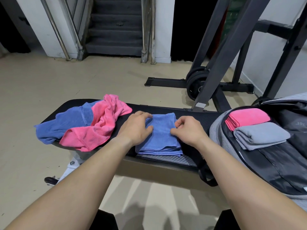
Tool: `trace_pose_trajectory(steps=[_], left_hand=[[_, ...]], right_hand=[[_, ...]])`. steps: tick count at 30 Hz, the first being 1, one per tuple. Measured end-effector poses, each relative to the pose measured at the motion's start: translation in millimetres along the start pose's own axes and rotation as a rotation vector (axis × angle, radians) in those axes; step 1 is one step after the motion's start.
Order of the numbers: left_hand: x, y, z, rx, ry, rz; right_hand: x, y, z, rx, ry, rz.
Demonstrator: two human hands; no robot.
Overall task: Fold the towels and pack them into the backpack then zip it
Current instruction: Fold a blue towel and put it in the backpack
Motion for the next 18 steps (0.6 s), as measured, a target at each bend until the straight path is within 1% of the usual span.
trace_pose_trajectory(steps=[3,6,8,10,12,13,15,18], left_hand=[[-0.8,-0.7,0.6,-0.009,-0.01,-0.005],[-5.9,-0.9,4.8,-0.025,-0.044,-0.033],[-13.0,0.6,8.4,-0.027,-0.076,-0.079],[-21.4,3.1,11.8,-0.035,-0.136,-0.13],[-28.7,5.4,14.4,-0.052,-0.211,-0.16],[-31.9,6.7,14.7,-0.052,-0.233,-0.171],[-39.0,9.9,13.3,-0.034,-0.241,-0.201],[-48.2,15.6,10.2,-0.008,-0.239,-0.245]], right_hand=[[2.6,3.1,2.4,-0.028,0.044,0.026],[-1.0,3.9,10.6,-0.078,0.104,0.007],[-4.6,4.2,13.0,-0.072,0.2,0.013],[-6.1,4.3,6.4,0.021,0.332,0.09],[-9.1,7.4,-9.2,0.19,0.392,0.179],[-13.7,9.3,-17.1,0.274,0.421,0.195],[-30.8,8.5,-23.2,0.371,0.539,0.137],[-57.4,0.7,-7.9,0.354,0.693,-0.043]])
Point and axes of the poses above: each hand's wrist, its own y-axis away from the middle knuckle, its own x-axis out of the back of the hand, z = x × y, the point moved 7 cm from there along -y, towards the middle knuckle, and after that the axes turned 8 degrees about -x, right-handed, at the moved point
